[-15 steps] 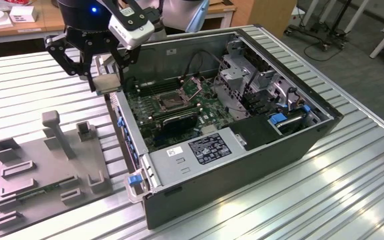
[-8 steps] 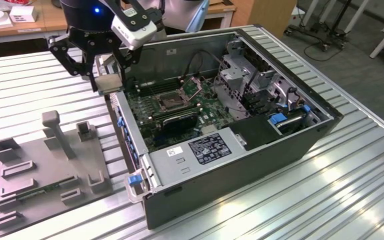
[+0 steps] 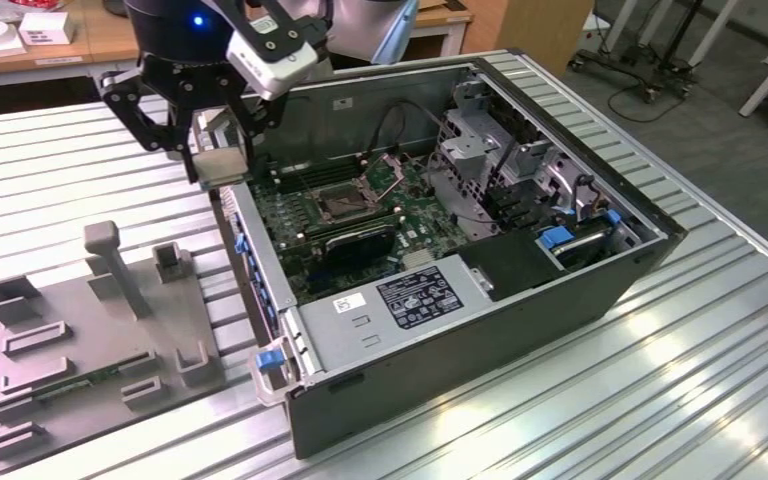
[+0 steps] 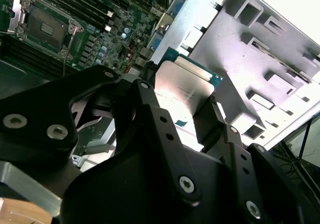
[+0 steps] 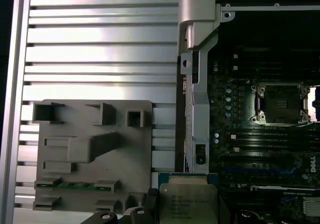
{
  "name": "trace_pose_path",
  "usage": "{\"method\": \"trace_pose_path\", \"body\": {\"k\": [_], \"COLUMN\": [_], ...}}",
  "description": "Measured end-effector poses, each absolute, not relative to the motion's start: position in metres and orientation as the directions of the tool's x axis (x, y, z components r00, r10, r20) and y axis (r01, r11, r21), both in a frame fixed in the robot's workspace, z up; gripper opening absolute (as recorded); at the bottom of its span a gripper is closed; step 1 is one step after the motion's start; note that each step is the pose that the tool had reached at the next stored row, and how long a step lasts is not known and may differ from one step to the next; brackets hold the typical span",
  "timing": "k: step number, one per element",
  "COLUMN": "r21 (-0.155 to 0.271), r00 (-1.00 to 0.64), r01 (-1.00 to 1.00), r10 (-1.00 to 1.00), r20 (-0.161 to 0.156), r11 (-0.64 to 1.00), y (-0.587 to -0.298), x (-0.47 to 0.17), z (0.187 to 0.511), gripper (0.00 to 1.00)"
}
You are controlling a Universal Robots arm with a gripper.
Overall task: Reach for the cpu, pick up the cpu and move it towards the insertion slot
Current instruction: 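Pick up the cpu and move it towards the insertion slot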
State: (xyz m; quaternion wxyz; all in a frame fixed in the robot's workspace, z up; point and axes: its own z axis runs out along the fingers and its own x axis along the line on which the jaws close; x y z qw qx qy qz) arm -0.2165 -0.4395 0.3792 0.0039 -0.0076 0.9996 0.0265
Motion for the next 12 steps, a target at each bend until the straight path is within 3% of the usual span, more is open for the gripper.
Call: {"method": "trace_pose_path", "body": {"k": [12], "r21": [0.053], "r00": [-1.000], "r01": [-0.015], "r10": [-0.015], "r20": [-0.008], "r11": [0.998], "y": [-0.4395], "x": [-0.2131], "z": [0.3785], "gripper": [0.54]}}
